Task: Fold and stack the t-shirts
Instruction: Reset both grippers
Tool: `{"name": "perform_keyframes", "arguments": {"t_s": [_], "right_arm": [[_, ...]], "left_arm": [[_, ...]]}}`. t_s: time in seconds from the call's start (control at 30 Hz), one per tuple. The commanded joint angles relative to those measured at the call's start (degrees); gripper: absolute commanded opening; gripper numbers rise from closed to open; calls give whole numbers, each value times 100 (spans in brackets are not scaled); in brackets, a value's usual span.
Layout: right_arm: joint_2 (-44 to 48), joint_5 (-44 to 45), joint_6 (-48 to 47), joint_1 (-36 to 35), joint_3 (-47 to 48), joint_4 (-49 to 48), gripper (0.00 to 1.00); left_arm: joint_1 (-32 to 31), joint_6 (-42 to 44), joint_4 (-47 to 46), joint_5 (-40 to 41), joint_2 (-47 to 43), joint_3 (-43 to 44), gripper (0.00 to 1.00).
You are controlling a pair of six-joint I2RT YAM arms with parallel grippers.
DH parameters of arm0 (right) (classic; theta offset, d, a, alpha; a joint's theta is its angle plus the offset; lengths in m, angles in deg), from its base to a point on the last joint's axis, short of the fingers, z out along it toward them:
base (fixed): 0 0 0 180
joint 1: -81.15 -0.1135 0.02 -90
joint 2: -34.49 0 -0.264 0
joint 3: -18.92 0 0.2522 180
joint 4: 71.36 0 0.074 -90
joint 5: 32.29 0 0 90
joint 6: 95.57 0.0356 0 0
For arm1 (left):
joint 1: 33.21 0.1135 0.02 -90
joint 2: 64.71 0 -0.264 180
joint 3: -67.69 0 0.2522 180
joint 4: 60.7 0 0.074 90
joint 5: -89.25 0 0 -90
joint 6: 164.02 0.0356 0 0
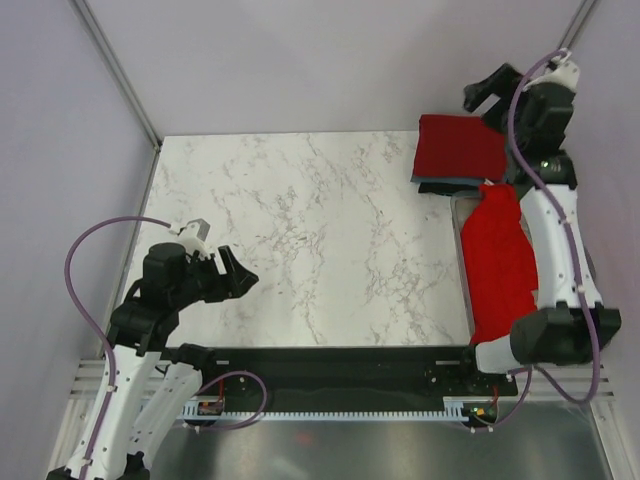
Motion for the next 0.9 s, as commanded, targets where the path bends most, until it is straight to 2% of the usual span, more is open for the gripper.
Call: {"name": "perform_keyframes", "arguments": {"t_s": [0.0,0.03,0.07,0.13,0.17,0.23,0.27,0.37,0.47,0.57,0.7,0.87], "right_arm": [[981,-122,394,-1098,-1461,162,98],[1489,54,377,-1773,-1804,163,98],[1720,429,351,-2127,-2391,197,98],[2281,967,437,-2804,-2860,530,98],[2459,1378,534,-3408,-3376,610,98],[2915,1671,850,-3974,-3967,567,98],[3039,1768,947,-4507,-4561,497,98],[3287,2006,1404,-5530,-5538,251,98],[3243,2401,1729,-6355,-6025,189,98],[3190,2727,1958,-6753,-6393,-21,98],[3129,2666,1959,-6807,-6939,-968,98],[3041,2561,1863,-6815,-7344,-1567,98]], "left_arm": [[45,9,-172,-55,-46,4,81],[45,1,-172,-47,-72,-13,81],[45,9,-172,-73,-89,-5,81],[45,9,-190,-82,-142,-14,81],[45,18,-190,-73,-142,-14,81],[45,18,-190,-90,-142,-14,81],[45,18,-181,-73,-134,-14,81],[45,9,-190,-47,-142,-5,81],[45,-8,-181,6,-169,-5,81],[45,-8,-190,15,-160,-5,81],[45,-17,-181,33,-134,-5,81],[45,-43,-172,111,-169,-14,81]]}}
